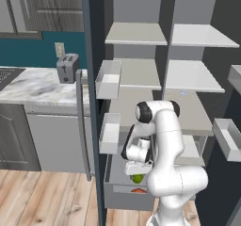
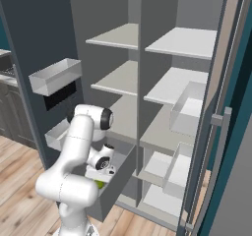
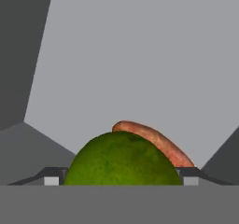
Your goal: Take the lime and sweet potato from the fridge shelf and place them in the freezer drawer to begin freezing them.
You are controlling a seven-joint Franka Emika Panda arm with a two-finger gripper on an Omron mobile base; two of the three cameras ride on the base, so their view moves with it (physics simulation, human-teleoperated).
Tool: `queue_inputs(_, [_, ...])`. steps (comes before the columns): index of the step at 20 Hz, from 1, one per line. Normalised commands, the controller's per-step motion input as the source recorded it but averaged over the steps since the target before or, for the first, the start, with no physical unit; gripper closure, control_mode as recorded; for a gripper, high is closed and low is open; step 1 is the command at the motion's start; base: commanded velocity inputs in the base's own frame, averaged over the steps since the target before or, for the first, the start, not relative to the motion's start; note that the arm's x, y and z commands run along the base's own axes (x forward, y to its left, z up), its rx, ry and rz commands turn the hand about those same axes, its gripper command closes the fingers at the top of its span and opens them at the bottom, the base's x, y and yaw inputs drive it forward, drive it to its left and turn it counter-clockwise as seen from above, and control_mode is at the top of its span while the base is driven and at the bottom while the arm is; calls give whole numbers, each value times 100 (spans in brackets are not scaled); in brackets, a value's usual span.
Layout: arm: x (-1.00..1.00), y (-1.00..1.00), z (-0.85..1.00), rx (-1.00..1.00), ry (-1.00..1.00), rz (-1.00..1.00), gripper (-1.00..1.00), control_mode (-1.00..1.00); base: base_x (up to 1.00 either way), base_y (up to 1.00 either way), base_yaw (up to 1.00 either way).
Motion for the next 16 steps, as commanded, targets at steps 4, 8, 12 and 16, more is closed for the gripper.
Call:
queue_inputs(4, [0, 2, -46, 0, 0, 0, 100, -100, 0, 0, 0])
queue_inputs(8, [0, 1, -28, 0, 0, 0, 100, -100, 0, 0, 0])
queue_inputs(12, [0, 2, -29, 0, 0, 0, 100, -100, 0, 0, 0])
queue_inputs(16, [-11, 8, -40, 0, 0, 0, 100, -100, 0, 0, 0])
